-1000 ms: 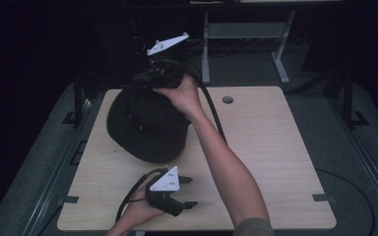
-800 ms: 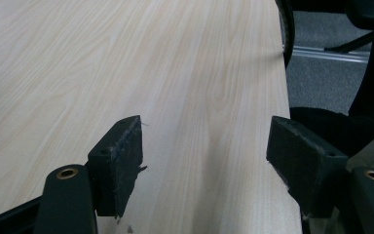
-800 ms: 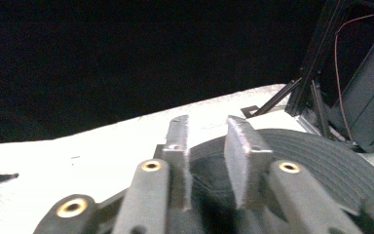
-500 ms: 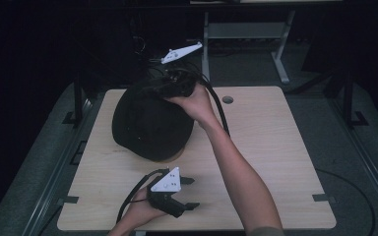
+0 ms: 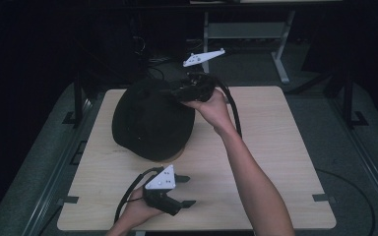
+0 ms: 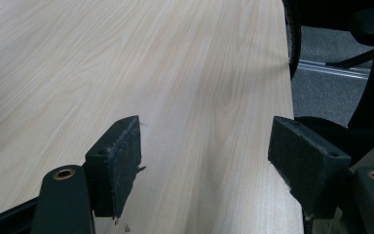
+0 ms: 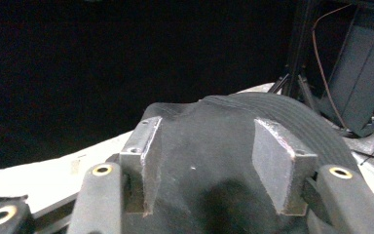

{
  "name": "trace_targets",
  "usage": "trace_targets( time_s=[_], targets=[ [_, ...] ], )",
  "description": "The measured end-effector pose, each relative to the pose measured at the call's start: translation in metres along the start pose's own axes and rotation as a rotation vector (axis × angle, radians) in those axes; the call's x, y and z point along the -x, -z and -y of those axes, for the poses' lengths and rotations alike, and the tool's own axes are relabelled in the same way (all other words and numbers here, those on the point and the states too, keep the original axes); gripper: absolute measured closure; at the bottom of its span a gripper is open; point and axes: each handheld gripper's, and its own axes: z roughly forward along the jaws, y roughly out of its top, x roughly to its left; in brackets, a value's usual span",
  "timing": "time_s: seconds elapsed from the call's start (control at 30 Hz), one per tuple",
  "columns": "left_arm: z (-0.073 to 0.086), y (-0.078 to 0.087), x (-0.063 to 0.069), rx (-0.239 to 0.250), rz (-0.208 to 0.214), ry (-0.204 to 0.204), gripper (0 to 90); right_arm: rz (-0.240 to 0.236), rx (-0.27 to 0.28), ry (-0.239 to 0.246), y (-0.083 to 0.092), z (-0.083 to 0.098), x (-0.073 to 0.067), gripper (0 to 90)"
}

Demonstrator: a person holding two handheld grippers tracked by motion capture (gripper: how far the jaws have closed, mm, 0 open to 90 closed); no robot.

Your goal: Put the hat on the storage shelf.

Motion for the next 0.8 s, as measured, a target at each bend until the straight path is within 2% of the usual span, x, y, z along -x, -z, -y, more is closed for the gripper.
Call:
trace_targets(
  time_s=[0.2, 0.3, 0.8],
  targets=[
    [0.001, -0.001, -0.002, -0.005, -0.004, 0.011, 26.6, 0.015, -0.002, -0.007, 0.01, 0.006, 0.003, 39.8],
    [0.0, 0.001, -0.005, 0.01, -0.01, 0.036, 25.5, 0.024, -0.002, -0.02, 0.018, 0.012, 0.004, 38.8],
    [0.001, -0.001, -0.007, -0.005, -0.022, 0.045, 23.1, 0.057, -0.003, -0.063, 0.048, 0.035, 0.014, 36.1]
  ],
)
